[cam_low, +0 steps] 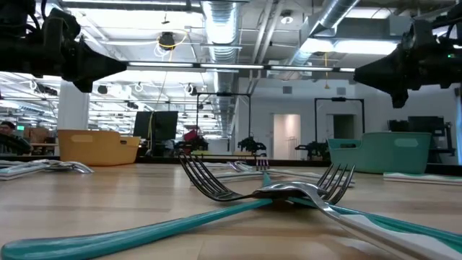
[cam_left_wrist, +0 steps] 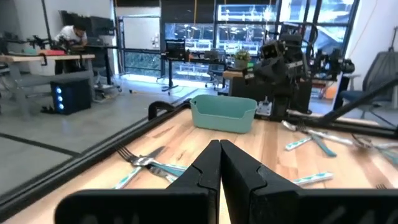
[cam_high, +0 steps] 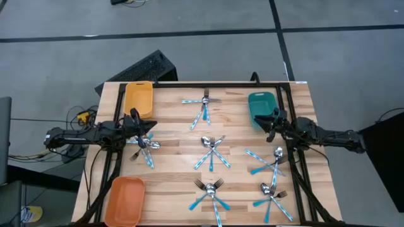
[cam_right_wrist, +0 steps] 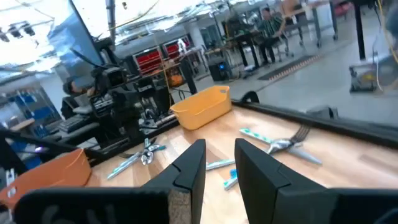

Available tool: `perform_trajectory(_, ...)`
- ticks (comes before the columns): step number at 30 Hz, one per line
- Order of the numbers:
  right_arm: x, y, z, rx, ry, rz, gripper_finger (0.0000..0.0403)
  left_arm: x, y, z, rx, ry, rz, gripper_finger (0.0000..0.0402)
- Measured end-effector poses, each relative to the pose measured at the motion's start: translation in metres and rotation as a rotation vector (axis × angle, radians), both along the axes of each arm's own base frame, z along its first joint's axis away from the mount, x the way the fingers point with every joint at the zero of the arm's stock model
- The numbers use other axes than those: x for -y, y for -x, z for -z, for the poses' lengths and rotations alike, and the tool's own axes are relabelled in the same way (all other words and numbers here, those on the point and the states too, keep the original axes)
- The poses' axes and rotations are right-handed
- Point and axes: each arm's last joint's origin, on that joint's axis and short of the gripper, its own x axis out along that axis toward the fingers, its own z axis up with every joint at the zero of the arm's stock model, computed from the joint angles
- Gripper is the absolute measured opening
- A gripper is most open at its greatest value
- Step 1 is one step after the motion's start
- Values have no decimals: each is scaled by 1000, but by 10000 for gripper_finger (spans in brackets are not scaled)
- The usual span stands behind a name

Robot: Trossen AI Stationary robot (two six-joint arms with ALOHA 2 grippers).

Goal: Sort silverware by color (type)
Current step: Put the white-blue spoon into the blue bin

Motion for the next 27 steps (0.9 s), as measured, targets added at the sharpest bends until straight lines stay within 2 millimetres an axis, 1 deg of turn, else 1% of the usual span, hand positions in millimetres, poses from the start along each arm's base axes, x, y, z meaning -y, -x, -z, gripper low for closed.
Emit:
perform_trajectory(3, 2, -2, 3, -23, -54, 11, 111, 0, 1, -5, 43, -39, -13, 0)
perform_trajectory(6, 2, -4, 1, -76, -72, 28, 111, 0, 1, -10, 98, -26, -13, 0)
perform_trajectory(9, 4, -6, -12, -108, -58, 94, 111, 0, -2, -11, 112, -4, -14, 0)
perform_trajectory(13, 8, -8, -29, -199, -45, 205, 111, -2, -7, -7, 53, 30, -66, 10)
perform_trajectory(15, 10, -10, -41, -214, -47, 223, 111, -2, -11, -6, 18, 34, -89, 25)
perform_trajectory(17, 11, -12, -52, -220, -47, 234, 111, -3, -14, -9, 23, 30, -114, 44)
perform_trajectory(22, 13, -22, -73, -226, -52, 237, 117, -4, -22, -13, -6, 8, -156, 100)
perform_trajectory(24, 14, -29, -72, -249, -76, 232, 127, -4, -26, -14, -27, 7, -156, 120)
perform_trajectory(27, 15, -40, -62, -311, -128, 194, 149, -4, -30, -9, -78, 3, -156, 139)
